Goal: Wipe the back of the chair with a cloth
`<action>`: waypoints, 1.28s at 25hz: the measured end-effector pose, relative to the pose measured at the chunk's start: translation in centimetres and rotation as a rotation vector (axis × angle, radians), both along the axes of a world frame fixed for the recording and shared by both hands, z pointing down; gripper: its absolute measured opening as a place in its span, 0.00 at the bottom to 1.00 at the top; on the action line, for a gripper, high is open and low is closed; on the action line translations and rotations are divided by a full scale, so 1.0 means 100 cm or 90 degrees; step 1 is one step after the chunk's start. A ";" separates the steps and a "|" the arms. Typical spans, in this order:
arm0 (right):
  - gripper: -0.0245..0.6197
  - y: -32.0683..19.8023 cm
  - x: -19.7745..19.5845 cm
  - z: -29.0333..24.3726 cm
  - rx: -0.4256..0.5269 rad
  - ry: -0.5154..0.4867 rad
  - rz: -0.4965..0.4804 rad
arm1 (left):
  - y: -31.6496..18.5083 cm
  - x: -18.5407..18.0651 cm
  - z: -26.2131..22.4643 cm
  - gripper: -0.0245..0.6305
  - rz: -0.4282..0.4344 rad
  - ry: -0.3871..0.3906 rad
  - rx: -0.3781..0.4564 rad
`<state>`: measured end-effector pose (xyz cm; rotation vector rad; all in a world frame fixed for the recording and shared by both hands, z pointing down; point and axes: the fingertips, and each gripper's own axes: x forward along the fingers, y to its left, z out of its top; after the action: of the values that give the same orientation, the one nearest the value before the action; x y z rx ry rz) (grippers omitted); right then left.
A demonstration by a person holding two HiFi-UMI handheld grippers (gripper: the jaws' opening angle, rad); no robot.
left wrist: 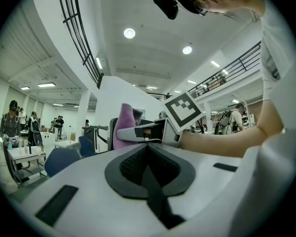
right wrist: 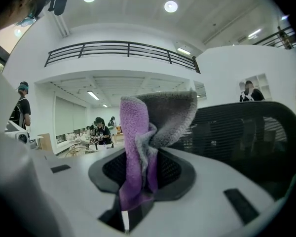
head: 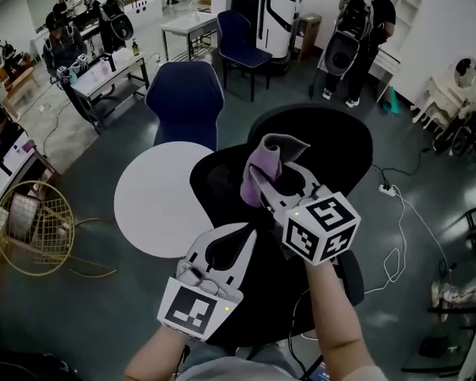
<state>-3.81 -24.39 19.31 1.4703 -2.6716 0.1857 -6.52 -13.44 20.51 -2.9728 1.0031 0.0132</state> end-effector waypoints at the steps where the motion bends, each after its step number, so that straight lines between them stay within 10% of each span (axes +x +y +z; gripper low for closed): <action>1: 0.23 0.000 0.001 0.001 -0.001 -0.008 -0.002 | -0.001 0.000 0.001 0.06 0.002 0.001 -0.002; 32: 0.23 -0.027 0.159 0.028 -0.062 0.022 0.148 | -0.002 0.099 0.017 0.06 -0.029 0.012 -0.029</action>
<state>12.05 -27.07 22.07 1.7327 -2.4214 0.2979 3.33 -13.68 22.24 -2.9947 1.0887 0.0180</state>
